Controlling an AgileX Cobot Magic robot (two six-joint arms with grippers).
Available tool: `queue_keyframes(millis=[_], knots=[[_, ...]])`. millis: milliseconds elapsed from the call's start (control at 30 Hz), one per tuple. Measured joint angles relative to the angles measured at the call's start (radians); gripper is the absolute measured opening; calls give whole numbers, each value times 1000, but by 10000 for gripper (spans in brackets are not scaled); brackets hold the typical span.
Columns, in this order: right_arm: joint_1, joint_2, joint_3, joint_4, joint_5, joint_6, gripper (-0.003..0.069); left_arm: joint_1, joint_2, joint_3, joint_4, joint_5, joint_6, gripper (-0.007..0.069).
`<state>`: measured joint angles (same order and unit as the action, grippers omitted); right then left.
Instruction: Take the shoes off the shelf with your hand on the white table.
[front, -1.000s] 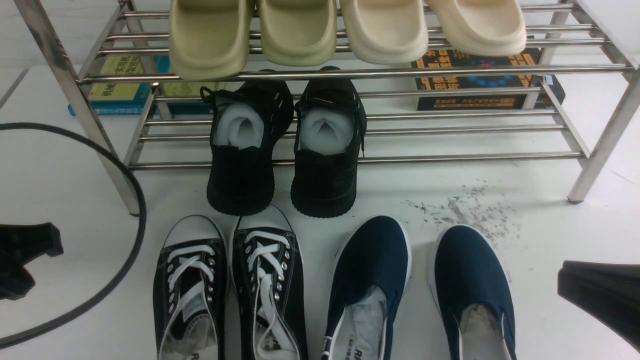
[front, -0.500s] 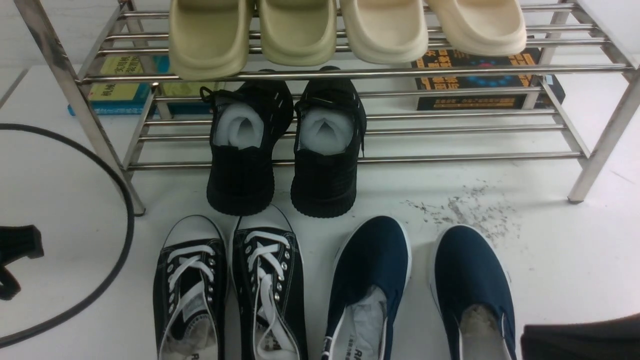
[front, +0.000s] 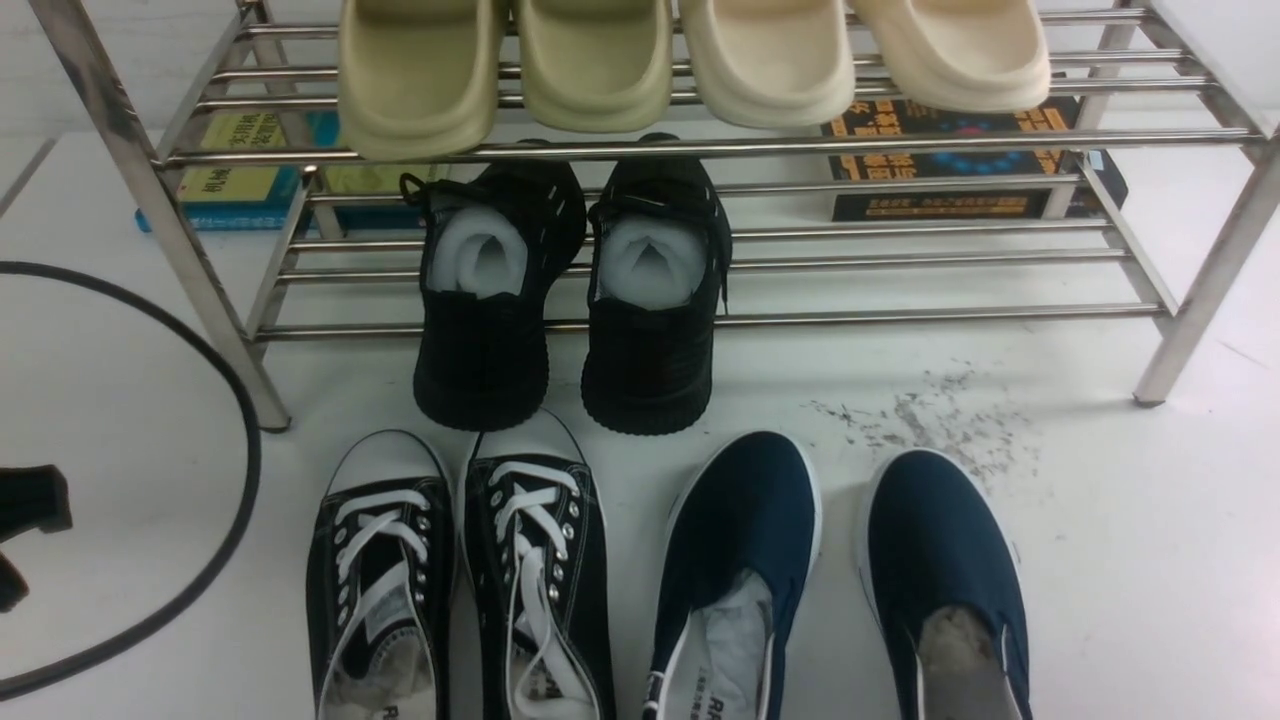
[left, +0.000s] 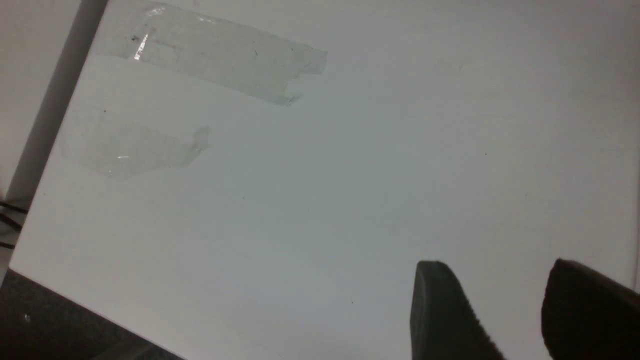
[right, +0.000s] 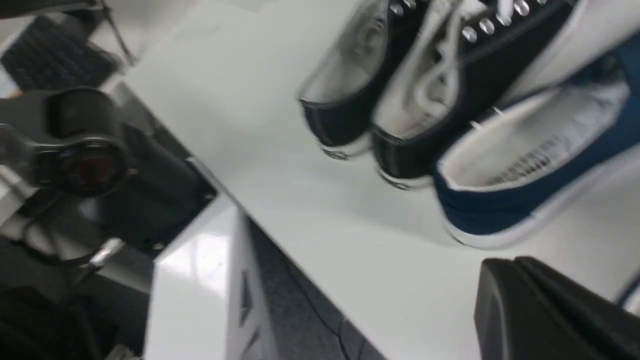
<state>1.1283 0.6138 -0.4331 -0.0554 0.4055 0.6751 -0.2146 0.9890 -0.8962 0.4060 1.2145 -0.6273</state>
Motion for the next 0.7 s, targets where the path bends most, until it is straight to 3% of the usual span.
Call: queue_keyframes(millis=[100, 133, 200, 233, 267, 433, 533, 700], knots=[[-108, -23, 33, 0, 2, 0, 21, 0, 0, 0, 0, 2, 0, 316], [-232, -61, 60, 0, 1, 0, 23, 0, 0, 0, 1, 2, 0, 316], [-302, -87, 82, 0, -3, 0, 25, 0, 0, 0, 1, 2, 0, 316], [-431, -141, 119, 0, -15, 0, 26, 0, 0, 0, -3, 3, 0, 316], [-446, -148, 130, 0, -20, 0, 26, 0, 0, 0, -4, 3, 0, 316], [-875, -408, 321, -2, -72, -6, 32, 0, 0, 0, -51, 17, 0, 316], [-1045, -530, 420, 2, -77, -7, 36, 0, 0, 0, -46, 17, 0, 316], [-1226, -620, 452, 38, -44, -8, 40, 0, 0, 0, -4, 16, 0, 316]])
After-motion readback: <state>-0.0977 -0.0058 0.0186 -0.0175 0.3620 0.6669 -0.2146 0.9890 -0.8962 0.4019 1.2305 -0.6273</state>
